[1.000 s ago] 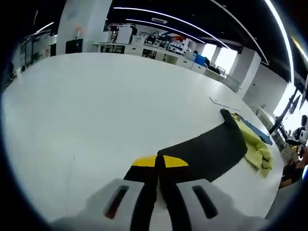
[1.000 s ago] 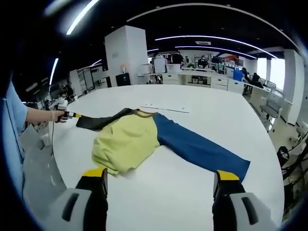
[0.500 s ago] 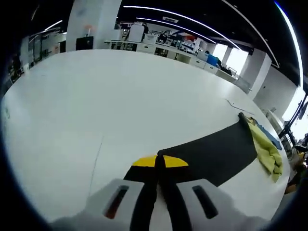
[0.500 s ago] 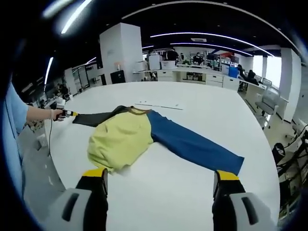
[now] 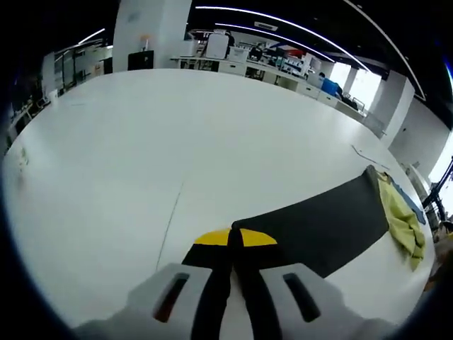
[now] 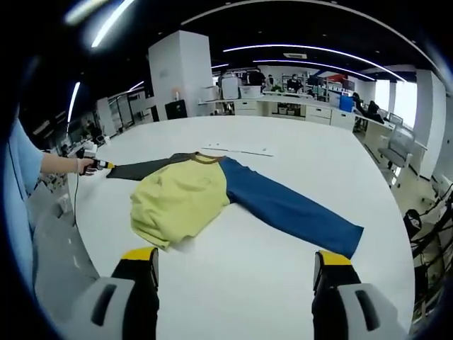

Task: Fold the garment on the visible template until the final outline fits inside the template.

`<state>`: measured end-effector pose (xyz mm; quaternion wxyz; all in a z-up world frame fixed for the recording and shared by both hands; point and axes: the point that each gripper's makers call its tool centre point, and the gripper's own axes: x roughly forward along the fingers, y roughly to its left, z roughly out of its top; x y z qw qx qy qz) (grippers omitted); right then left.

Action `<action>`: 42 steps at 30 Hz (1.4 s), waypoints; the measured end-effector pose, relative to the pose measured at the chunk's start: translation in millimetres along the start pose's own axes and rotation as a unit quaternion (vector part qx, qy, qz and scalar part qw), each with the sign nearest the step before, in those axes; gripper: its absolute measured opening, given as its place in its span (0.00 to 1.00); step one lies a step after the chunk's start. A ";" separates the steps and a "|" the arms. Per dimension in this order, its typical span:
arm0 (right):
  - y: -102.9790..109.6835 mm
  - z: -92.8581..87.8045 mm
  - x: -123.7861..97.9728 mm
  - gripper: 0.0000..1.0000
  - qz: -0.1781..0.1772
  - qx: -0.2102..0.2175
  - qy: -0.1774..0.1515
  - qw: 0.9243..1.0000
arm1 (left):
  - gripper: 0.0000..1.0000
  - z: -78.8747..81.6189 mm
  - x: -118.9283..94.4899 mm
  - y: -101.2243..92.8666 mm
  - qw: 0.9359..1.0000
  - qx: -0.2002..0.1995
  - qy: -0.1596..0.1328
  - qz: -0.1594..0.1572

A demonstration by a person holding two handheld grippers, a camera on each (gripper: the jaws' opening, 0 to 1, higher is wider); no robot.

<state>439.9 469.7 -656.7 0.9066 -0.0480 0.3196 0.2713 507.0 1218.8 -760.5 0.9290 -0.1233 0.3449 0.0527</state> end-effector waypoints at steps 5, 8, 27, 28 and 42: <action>-0.1 0.2 -0.4 0.91 0.001 -0.002 0.002 1.000 | 0.00 -4.2 2.0 0.7 1.000 0.000 0.005 0.004; -0.6 2.0 -0.5 0.91 0.001 0.000 -0.001 1.000 | 0.00 -5.2 3.8 1.0 1.000 0.002 0.005 0.005; 1.0 -2.4 0.8 0.92 0.004 0.003 0.002 1.000 | 0.13 -2.7 4.7 -1.1 1.000 0.018 -0.008 0.004; 1.6 -2.5 1.1 0.92 0.004 0.003 0.001 1.000 | 0.19 -2.1 4.0 -2.6 1.000 0.022 -0.009 0.002; 8.7 -1.6 3.0 0.91 0.022 0.007 -0.015 1.000 | 0.82 10.1 -22.2 -45.9 0.990 0.124 -0.033 -0.051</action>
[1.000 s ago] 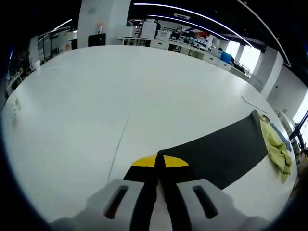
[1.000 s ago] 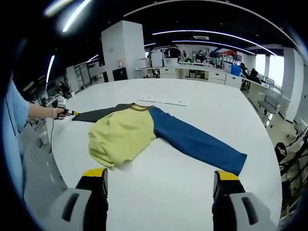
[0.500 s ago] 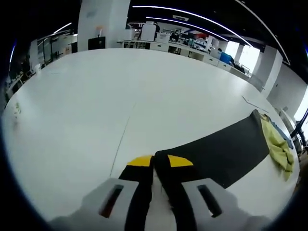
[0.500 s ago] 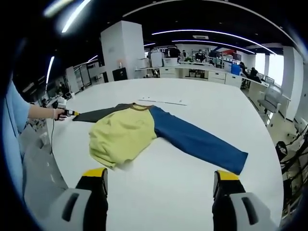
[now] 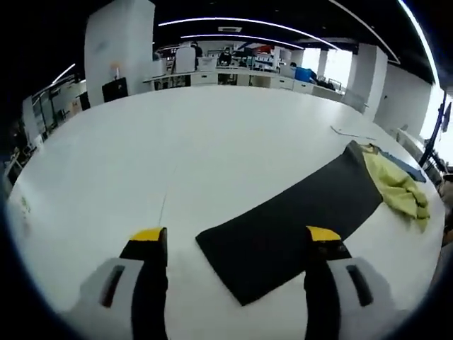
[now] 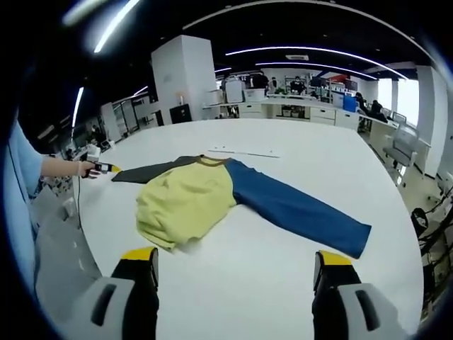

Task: Fold the garment on the visible template until the final outline fits inside the template.

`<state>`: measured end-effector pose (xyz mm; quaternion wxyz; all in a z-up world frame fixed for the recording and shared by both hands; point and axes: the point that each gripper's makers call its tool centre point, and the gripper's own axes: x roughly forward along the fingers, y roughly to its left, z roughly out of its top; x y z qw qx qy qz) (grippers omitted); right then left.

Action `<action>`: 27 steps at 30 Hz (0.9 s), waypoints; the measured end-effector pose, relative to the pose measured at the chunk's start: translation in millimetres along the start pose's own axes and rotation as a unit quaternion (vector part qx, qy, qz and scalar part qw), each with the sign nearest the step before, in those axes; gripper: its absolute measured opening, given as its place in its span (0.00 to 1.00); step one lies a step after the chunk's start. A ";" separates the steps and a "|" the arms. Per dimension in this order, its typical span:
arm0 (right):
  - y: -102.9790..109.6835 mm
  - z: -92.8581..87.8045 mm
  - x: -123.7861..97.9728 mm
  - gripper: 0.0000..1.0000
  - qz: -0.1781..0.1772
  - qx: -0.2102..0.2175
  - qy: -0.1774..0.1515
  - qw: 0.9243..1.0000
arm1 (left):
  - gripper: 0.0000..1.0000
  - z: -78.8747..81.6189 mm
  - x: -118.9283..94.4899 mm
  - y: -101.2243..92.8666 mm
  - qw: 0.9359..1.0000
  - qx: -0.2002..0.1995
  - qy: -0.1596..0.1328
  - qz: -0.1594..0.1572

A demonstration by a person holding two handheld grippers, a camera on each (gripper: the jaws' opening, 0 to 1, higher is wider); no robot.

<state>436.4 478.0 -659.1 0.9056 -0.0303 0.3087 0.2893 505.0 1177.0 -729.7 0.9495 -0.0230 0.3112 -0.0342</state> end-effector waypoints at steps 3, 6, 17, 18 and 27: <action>1.6 0.0 0.8 0.91 0.005 0.000 -0.004 1.000 | 0.91 7.1 -4.8 -17.5 1.000 0.006 -0.010 -0.026; 2.4 0.7 0.9 0.91 0.008 -0.001 -0.008 1.000 | 0.99 12.9 -10.0 -37.2 0.998 0.020 -0.020 -0.054; 4.8 2.2 -1.1 0.91 0.022 -0.004 -0.026 0.999 | 0.97 15.2 -32.0 -102.5 0.990 0.075 -0.017 -0.122; 5.2 1.6 -1.3 0.91 0.023 -0.004 -0.026 0.999 | 0.97 14.2 -35.6 -111.0 0.988 0.084 -0.015 -0.126; 7.3 -8.9 -2.6 0.91 0.031 -0.031 -0.012 0.999 | 0.96 11.0 -67.0 -172.6 0.976 0.113 -0.025 -0.182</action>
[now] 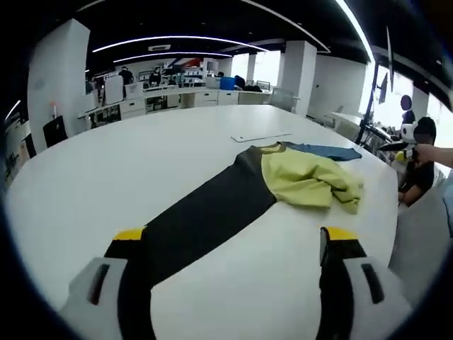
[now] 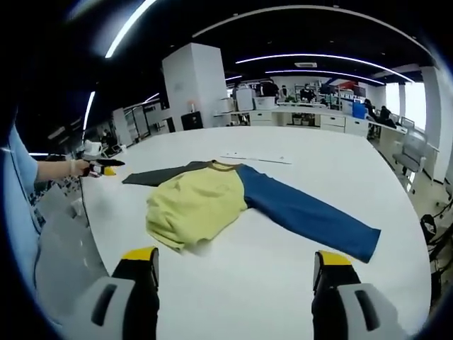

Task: Fold the garment on the visible template until the final outline fits inside the template.

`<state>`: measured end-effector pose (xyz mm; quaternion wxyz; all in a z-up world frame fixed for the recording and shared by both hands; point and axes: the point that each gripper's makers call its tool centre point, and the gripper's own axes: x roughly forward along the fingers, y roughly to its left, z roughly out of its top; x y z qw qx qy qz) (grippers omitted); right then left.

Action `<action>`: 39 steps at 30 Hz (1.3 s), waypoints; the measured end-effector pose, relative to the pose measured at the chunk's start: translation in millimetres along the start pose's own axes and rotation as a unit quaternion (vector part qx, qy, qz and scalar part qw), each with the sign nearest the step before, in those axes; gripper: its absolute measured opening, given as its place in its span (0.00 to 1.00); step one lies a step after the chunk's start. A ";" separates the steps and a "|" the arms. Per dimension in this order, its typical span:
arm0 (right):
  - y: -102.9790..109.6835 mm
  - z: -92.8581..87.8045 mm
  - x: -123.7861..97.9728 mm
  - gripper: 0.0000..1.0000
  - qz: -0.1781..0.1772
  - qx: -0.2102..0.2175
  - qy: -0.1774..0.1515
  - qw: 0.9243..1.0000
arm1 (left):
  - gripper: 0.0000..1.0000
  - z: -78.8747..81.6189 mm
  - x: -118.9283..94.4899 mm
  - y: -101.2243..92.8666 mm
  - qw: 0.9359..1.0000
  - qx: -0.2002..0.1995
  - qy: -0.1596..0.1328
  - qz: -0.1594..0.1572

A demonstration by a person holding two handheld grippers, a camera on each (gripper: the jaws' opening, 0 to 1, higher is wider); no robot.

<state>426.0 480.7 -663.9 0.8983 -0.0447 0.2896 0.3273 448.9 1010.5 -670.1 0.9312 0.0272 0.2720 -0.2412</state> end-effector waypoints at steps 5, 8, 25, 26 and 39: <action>2.9 -0.9 2.0 0.91 0.007 -0.004 -0.003 1.000 | 0.96 6.5 -4.8 -37.7 0.999 0.025 0.002 -0.030; 5.5 -1.5 3.5 0.91 0.013 -0.007 -0.004 1.000 | 0.95 12.2 -7.0 -56.0 0.999 0.030 -0.005 -0.045; 17.5 -13.6 14.4 0.88 0.037 -0.009 0.003 0.999 | 0.88 16.5 -3.4 -111.9 0.994 0.041 -0.019 -0.097; 18.8 -14.3 15.1 0.86 0.039 -0.009 0.005 0.999 | 0.87 16.0 -2.3 -112.7 0.994 0.039 -0.018 -0.098; 71.5 -32.3 51.9 0.68 0.104 -0.004 0.034 0.994 | 0.83 10.4 -6.5 -123.9 0.994 0.041 -0.025 -0.099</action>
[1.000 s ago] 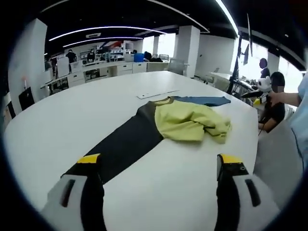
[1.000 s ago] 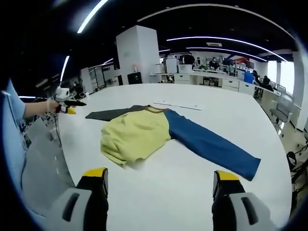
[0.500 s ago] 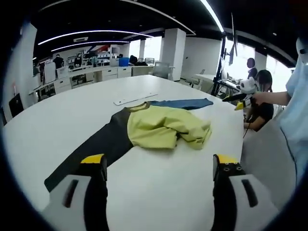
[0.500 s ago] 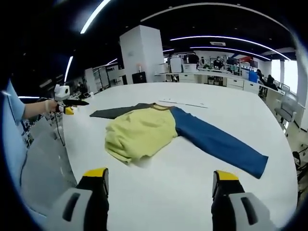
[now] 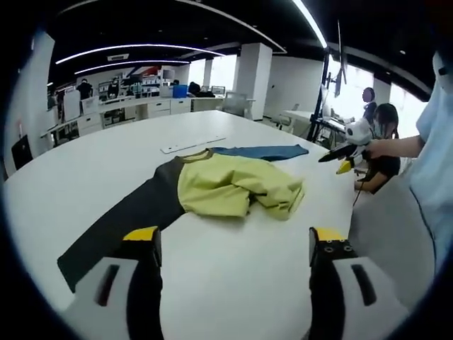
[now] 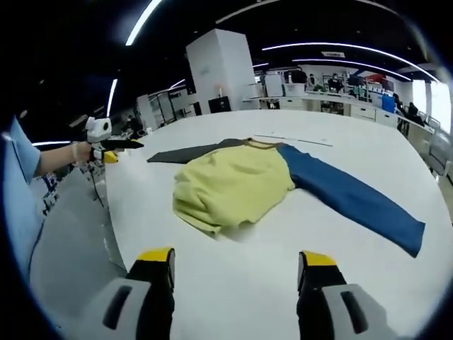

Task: Fold the garment on the visible template until the final outline fits inside the template.

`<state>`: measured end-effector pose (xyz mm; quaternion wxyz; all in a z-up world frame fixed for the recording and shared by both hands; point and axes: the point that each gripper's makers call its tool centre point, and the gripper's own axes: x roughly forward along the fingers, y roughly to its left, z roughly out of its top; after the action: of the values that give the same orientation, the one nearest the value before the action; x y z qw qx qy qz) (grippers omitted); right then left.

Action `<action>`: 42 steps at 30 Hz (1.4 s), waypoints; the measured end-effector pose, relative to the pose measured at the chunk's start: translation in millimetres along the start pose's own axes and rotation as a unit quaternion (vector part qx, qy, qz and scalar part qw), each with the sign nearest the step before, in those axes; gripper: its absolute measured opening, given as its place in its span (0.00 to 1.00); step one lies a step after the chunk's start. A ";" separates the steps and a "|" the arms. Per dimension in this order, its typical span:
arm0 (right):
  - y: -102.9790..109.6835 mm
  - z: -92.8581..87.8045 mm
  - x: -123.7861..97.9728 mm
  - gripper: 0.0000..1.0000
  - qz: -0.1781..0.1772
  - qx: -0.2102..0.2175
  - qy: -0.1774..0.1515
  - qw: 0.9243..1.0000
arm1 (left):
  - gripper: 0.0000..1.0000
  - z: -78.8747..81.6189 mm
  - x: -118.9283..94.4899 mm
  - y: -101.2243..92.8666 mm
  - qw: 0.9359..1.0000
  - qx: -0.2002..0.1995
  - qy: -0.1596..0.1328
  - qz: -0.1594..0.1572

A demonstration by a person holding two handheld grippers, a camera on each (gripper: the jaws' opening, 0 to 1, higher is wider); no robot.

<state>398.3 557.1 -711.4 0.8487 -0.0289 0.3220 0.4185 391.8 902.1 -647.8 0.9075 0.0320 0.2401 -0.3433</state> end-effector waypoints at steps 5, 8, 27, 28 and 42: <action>14.9 -2.1 21.1 0.58 0.031 -0.011 0.018 0.999 | 0.83 1.7 -7.1 -3.5 1.000 -0.006 -0.011 0.006; 16.0 -2.6 33.6 0.55 0.044 -0.011 0.024 0.999 | 0.82 -0.6 -9.8 -5.7 1.000 -0.009 -0.013 0.009; 3.8 -6.1 86.2 0.18 0.018 0.038 0.046 0.998 | 0.78 -20.6 -32.8 -5.7 0.999 -0.038 -0.013 0.030; 2.8 -6.9 86.9 0.16 0.016 0.038 0.047 0.998 | 0.78 -21.8 -32.6 -6.3 0.999 -0.038 -0.012 0.030; 7.9 -8.1 87.4 0.00 0.014 0.060 0.049 0.997 | 0.75 -24.0 -25.6 -9.4 0.999 -0.046 -0.012 0.024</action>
<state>426.9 620.1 -765.9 0.8261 0.0056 0.3881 0.4085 359.2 915.8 -656.3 0.9189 -0.0078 0.2439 -0.3101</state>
